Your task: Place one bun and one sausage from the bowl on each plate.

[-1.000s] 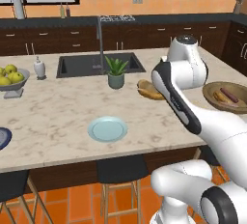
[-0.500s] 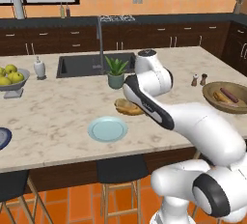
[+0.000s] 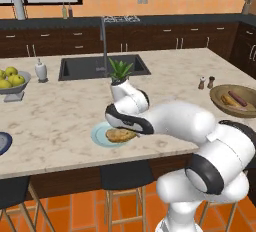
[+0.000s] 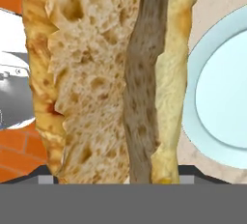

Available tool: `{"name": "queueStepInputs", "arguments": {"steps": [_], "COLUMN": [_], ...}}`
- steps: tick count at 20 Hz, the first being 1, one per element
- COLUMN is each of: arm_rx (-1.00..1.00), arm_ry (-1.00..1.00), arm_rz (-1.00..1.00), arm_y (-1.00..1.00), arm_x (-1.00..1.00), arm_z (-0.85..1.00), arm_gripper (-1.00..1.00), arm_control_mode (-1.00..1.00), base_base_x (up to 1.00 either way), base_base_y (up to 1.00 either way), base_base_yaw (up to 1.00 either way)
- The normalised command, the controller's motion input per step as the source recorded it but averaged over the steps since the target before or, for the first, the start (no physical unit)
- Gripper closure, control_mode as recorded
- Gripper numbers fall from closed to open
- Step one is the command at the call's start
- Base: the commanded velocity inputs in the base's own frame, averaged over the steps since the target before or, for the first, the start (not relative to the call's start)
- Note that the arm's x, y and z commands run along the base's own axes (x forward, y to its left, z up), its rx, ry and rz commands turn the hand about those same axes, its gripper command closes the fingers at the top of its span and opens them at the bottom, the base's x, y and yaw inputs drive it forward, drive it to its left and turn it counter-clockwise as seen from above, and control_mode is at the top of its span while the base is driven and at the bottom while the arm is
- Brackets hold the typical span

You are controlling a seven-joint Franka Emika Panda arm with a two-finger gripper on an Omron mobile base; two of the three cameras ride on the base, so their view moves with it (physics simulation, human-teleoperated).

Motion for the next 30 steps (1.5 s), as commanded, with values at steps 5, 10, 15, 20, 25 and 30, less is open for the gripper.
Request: {"name": "queueStepInputs", "arguments": {"steps": [5,10,15,20,25,30], "arm_rx": [-0.01,-0.04,-0.01,0.05,0.22,0.16], "arm_ry": [0.04,0.0,-0.06,-0.26,-0.38,0.06], "arm_rz": [0.03,0.0,0.0,0.0,0.0,0.02], "arm_y": [0.02,0.28,0.1,-0.14,-0.48,-0.23], "arm_x": [1.0,0.86,0.5,0.0,-0.21,-0.02], "arm_z": [-0.46,-0.6,-0.53,-0.19,-0.03,0.01], "arm_gripper": [1.0,1.0,1.0,1.0,-1.0,-1.0], "arm_control_mode": [-1.0,-1.0,-1.0,-1.0,-1.0,-1.0], "base_base_x": [0.0,0.0,0.0,0.0,0.0,0.0], "base_base_y": [0.0,0.0,0.0,0.0,0.0,0.0], "base_base_yaw": [0.0,0.0,0.0,0.0,0.0,0.0]}}
